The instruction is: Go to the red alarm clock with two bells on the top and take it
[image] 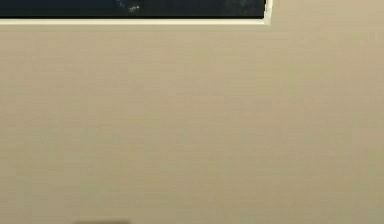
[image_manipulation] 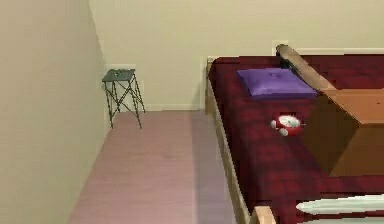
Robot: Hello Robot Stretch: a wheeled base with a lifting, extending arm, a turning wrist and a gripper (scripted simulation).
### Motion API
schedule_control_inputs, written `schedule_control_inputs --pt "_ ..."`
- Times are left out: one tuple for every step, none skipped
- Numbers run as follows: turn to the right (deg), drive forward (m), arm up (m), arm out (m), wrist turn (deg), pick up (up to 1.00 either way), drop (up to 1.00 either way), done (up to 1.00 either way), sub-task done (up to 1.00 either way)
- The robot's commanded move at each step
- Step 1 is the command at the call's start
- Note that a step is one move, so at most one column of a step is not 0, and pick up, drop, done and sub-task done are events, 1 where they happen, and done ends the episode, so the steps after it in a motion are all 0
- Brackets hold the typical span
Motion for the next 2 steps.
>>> schedule_control_inputs --pt "39.0 0.0 0.0 0.0 0.0 0.0 0.0 0.0 0.0" --pt "0.0 0.4 0.0 0.0 0.0 0.0 0.0 0.0 0.0"
